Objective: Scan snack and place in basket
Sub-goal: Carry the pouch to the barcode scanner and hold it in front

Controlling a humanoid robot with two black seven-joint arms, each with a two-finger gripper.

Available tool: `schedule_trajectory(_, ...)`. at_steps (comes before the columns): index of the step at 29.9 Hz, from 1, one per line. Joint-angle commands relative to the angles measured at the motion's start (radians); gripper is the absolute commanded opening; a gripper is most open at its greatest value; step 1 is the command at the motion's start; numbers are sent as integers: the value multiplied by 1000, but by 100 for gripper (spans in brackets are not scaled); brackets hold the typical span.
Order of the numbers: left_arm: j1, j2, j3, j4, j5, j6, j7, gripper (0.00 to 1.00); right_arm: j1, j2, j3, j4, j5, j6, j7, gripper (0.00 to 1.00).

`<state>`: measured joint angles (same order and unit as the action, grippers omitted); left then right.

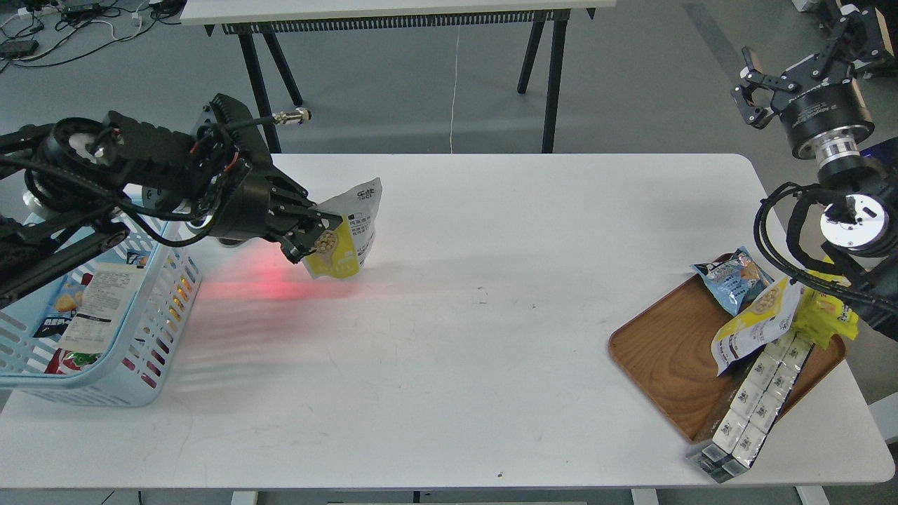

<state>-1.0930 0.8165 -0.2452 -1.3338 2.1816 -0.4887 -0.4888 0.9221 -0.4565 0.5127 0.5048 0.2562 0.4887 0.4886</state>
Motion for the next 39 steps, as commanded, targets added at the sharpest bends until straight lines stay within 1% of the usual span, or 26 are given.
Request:
schedule_trajectory(1, 2, 6, 1, 44, 0, 0, 0, 0, 0, 1, 0, 0, 0, 0, 0, 99)
schedule_trajectory(7, -1, 46, 0, 50, 0, 0, 0, 0, 0, -1, 0, 0, 0, 0, 0, 99)
schedule_trajectory(11, -2, 46, 0, 68, 0, 0, 0, 0, 0, -2, 0, 0, 0, 0, 0, 99)
schedule_trajectory(28, -19, 44, -6, 65, 0, 0, 0, 0, 1, -1, -2, -2, 0, 0, 0, 99)
schedule_trajectory(39, -27, 15, -8, 54, 0, 0, 0, 0, 4, 4, 0, 0, 0, 0, 0, 99)
